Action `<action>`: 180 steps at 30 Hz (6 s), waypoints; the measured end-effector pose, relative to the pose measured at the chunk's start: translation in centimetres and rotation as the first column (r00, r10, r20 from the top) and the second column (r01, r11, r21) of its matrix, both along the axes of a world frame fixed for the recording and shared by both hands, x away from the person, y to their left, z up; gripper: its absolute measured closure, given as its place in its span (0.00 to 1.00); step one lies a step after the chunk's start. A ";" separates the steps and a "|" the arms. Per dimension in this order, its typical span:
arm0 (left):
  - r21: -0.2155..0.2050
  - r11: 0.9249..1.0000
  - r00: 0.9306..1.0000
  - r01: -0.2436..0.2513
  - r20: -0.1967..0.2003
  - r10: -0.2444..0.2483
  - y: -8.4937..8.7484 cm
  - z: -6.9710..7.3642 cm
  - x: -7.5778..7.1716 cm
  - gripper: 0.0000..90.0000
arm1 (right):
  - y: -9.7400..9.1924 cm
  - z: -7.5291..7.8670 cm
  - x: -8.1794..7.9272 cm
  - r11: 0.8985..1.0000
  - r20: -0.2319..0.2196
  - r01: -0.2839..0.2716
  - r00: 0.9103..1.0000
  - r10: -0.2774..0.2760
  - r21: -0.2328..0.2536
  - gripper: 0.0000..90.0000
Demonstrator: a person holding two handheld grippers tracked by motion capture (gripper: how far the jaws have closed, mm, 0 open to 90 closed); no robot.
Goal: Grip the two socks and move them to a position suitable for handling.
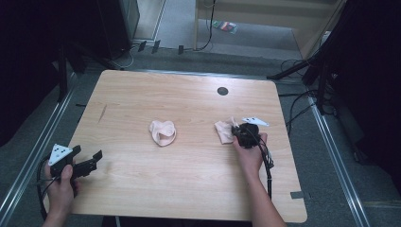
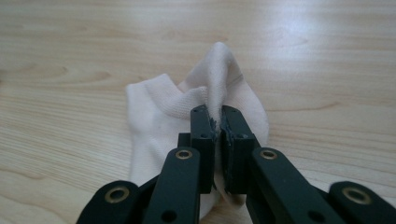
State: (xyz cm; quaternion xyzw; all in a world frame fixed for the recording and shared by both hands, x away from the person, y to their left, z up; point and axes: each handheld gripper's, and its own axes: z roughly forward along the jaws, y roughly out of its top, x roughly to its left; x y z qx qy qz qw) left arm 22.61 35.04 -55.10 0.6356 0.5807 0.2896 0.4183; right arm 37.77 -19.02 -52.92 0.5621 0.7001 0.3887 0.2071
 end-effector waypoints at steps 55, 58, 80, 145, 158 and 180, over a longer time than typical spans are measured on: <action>-0.021 0.940 0.939 0.340 0.057 -0.338 -14.8 4.0 0.1 0.15 | 7.4 3.7 -13.9 0.961 0.059 -0.240 0.971 0.233 0.139 0.95; -0.029 0.936 0.935 0.351 0.062 -0.349 -15.5 4.1 0.1 0.15 | 8.1 3.4 -14.5 0.956 0.044 -0.256 0.967 0.252 0.143 0.95; -0.049 0.914 0.914 0.403 0.070 -0.399 -17.3 2.8 -0.9 0.15 | 11.1 0.7 -16.5 0.946 -0.010 -0.280 0.958 0.285 0.165 0.95; -0.014 0.878 0.878 0.478 -0.012 -0.478 -19.0 1.2 -1.6 0.15 | 11.9 1.8 -15.4 0.939 0.055 -0.341 0.939 0.338 0.050 0.99; -0.021 0.843 0.832 0.537 -0.155 -0.533 -23.8 0.2 -2.2 0.13 | 11.9 4.1 -15.4 0.931 0.096 -0.351 0.935 0.342 0.097 0.99; 0.327 0.869 0.909 0.372 0.058 -0.412 -22.6 4.5 -4.6 0.96 | 11.6 4.6 -15.4 0.892 0.148 -0.420 0.905 0.398 0.167 0.99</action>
